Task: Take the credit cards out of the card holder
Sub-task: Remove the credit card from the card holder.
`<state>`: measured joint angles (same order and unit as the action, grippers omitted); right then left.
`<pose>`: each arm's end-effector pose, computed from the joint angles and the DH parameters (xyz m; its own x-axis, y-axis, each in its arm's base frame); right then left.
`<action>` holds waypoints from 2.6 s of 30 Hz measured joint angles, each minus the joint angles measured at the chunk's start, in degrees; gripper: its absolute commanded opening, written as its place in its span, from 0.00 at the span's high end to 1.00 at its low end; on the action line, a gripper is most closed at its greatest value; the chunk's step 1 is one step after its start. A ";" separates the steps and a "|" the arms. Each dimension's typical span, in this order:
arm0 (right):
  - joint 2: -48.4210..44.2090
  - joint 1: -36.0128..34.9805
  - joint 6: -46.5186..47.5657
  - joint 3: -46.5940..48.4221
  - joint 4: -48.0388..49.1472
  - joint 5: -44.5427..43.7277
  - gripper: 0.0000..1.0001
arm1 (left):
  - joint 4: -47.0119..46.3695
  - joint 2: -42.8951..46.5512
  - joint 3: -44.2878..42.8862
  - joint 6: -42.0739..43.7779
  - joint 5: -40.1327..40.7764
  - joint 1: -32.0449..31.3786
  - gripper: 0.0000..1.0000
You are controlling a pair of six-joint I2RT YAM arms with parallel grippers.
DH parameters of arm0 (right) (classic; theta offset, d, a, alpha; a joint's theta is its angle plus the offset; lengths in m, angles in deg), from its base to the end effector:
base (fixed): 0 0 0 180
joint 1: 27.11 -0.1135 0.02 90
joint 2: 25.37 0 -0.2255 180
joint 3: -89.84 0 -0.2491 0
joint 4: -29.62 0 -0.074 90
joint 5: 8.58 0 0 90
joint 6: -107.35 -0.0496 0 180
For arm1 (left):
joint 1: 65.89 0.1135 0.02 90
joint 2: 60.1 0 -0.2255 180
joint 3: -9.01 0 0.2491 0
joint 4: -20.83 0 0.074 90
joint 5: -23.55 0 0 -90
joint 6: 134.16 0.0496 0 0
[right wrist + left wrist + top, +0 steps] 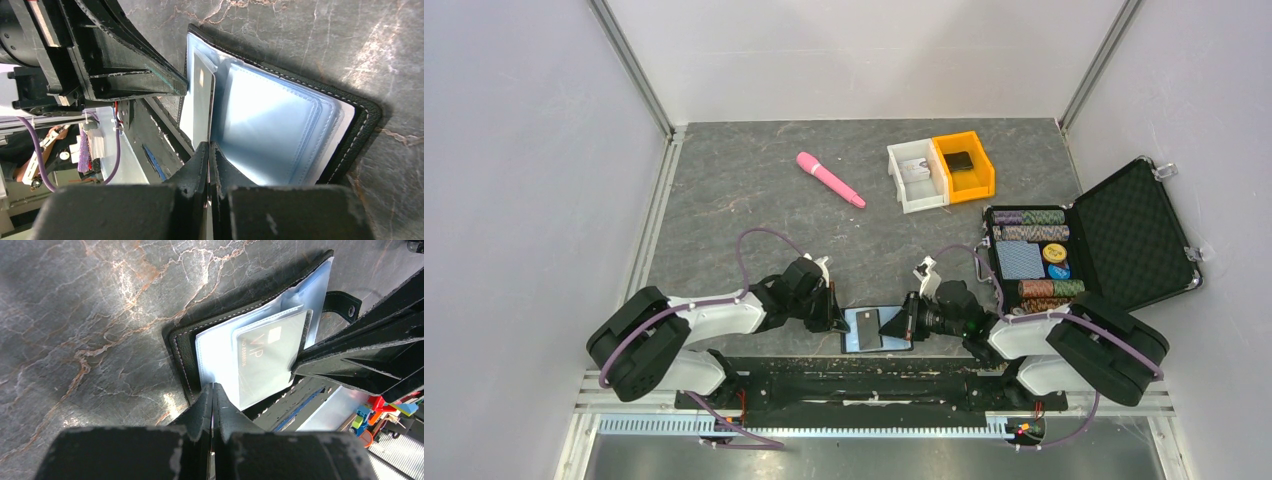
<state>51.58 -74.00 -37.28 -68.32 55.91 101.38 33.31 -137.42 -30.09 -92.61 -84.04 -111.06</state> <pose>0.1361 0.1702 0.0707 -0.9169 0.1420 -0.3730 -0.2469 0.5324 0.8097 0.1607 -0.1829 0.0855 -0.9688 -0.0373 -0.2451 0.1296 0.7664 -0.6291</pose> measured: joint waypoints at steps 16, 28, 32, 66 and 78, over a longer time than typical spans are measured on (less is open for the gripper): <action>1.88 0.68 -2.86 -0.63 5.97 3.67 1.00 | 0.46 -0.37 -0.39 0.00 -0.07 0.00 0.98; -3.91 1.75 0.17 -0.46 -3.34 1.51 1.00 | 0.72 -0.44 -0.57 0.00 -0.04 0.00 0.98; -8.68 3.15 2.67 0.09 -9.29 0.57 1.00 | 0.94 -0.59 -0.76 0.00 -0.04 0.00 0.98; -22.03 12.68 29.38 13.51 -36.68 20.55 1.00 | 17.44 15.19 -18.36 16.00 0.74 0.00 0.23; -25.92 12.68 21.03 6.40 -21.18 33.42 1.00 | 18.93 12.17 -21.20 20.94 -13.05 0.00 0.31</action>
<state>25.66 -61.32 -16.25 -61.91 34.73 134.80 52.24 -125.25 -51.29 -71.67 -97.08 -111.06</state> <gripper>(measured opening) 0.004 0.698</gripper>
